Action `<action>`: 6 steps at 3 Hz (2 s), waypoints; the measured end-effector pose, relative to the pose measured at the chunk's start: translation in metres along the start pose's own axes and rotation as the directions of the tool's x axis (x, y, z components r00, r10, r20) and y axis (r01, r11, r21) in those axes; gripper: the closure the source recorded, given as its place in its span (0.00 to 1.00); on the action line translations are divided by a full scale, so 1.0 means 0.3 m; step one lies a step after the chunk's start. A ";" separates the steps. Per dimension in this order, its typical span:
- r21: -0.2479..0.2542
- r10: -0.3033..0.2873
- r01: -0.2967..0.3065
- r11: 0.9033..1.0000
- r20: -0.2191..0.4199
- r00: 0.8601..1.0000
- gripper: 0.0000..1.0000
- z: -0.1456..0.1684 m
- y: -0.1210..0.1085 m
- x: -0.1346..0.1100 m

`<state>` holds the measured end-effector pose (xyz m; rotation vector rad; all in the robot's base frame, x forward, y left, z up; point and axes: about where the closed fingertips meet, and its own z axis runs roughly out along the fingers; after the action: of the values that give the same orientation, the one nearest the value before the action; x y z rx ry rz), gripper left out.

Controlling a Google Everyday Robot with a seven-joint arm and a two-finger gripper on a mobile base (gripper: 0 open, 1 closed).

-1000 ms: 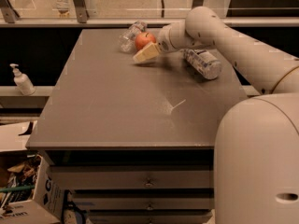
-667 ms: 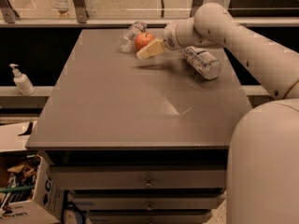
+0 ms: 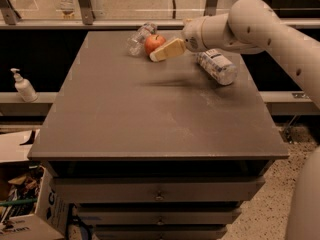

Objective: Move apple near water bottle

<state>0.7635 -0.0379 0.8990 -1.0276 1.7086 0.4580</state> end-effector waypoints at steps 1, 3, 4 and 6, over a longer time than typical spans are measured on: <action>-0.066 0.010 -0.007 0.998 0.048 0.999 0.00 -0.080 0.104 -0.026; -0.244 0.072 -0.038 0.969 0.133 0.988 0.00 -0.208 0.357 -0.034; -0.244 0.072 -0.038 0.969 0.133 0.988 0.00 -0.208 0.357 -0.034; -0.343 0.104 -0.043 0.938 0.161 0.981 0.00 -0.147 0.484 -0.033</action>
Offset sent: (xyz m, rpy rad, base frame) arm -0.1338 0.0124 0.0183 0.1781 0.0597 0.2193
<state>0.6212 0.0155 0.8995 -1.1307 1.5429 0.8912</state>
